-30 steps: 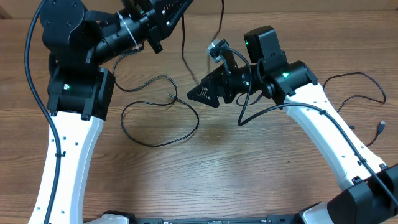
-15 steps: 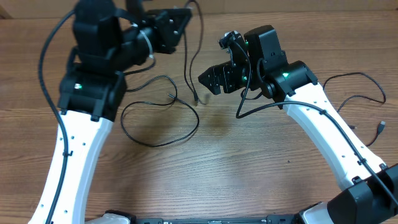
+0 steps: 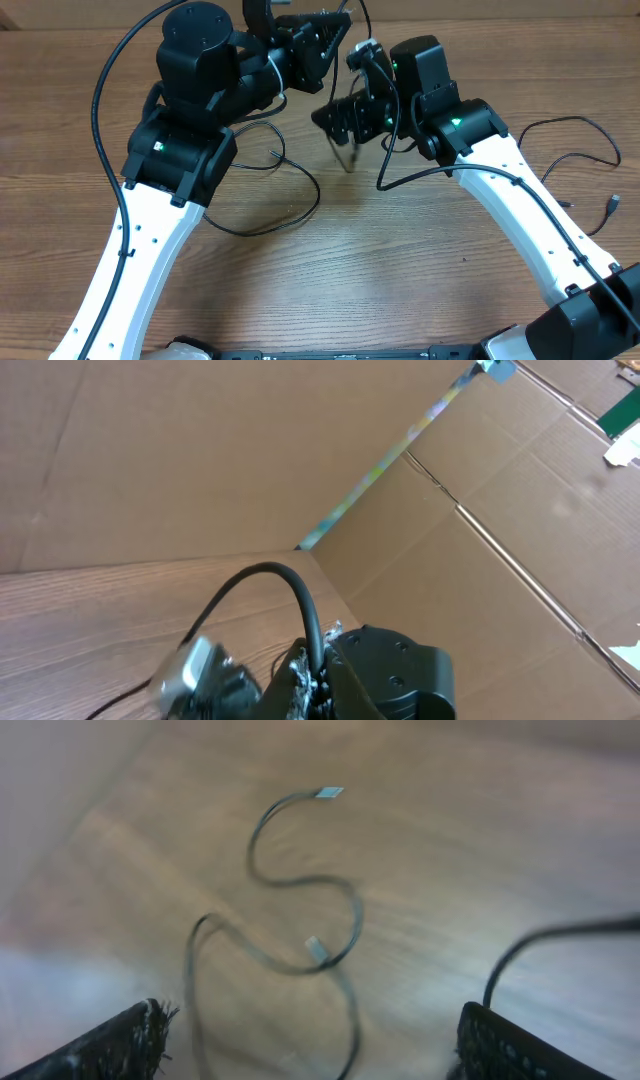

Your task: Untangle cables

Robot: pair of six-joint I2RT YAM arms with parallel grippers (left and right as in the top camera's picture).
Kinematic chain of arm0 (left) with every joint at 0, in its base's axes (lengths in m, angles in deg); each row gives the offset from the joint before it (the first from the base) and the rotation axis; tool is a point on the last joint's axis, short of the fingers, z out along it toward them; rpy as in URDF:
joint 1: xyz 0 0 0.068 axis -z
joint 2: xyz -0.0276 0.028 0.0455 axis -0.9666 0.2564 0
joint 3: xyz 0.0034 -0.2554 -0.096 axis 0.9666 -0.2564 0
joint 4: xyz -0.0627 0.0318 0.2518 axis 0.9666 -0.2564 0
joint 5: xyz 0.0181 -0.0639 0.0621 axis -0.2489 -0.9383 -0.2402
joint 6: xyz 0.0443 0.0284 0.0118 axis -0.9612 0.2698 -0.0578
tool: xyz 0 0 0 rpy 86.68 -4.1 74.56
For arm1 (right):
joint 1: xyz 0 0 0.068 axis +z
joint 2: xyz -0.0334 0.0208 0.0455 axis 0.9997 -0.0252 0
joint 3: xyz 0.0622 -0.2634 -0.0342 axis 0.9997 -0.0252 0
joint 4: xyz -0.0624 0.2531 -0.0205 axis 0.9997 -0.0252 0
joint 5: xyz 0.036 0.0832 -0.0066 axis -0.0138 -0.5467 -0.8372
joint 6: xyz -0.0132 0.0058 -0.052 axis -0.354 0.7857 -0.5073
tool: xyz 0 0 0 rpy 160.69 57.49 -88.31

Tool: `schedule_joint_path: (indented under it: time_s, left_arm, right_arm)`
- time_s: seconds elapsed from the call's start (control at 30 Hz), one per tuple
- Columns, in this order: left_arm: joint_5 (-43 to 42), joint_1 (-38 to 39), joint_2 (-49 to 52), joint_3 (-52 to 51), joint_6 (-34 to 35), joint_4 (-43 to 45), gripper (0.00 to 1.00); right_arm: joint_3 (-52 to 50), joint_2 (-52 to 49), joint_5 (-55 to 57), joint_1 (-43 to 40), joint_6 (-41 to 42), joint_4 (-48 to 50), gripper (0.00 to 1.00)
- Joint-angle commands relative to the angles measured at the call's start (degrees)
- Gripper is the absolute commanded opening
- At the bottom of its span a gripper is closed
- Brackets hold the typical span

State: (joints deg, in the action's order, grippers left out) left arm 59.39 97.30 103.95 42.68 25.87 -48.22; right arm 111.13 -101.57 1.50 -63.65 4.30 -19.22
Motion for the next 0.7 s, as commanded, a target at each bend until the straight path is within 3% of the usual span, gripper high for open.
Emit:
schedule_joint_path:
  time_s: [0.0, 0.2, 0.33, 0.67]
  left_arm:
    - [-1.9, 0.4, -0.3, 0.9, 0.4, 0.4, 0.04]
    - [-2.3, 0.4, -0.3, 0.9, 0.3, 0.4, 0.04]
    - [-2.2, 0.4, -0.3, 0.9, -1.6, 0.2, 0.04]
    - [6.0, 0.4, 0.5, 0.9, -12.3, -9.4, 0.04]
  right_arm:
    - [1.0, 1.6, 12.4, 0.3, 0.7, 2.9, 0.9]
    - [1.0, 1.7, 22.5, 0.3, 2.3, 5.6, 0.9]
    - [1.0, 1.7, 21.6, 0.3, 2.3, 4.9, 0.9]
    - [1.0, 1.7, -0.4, 0.3, 2.3, -4.4, 0.84]
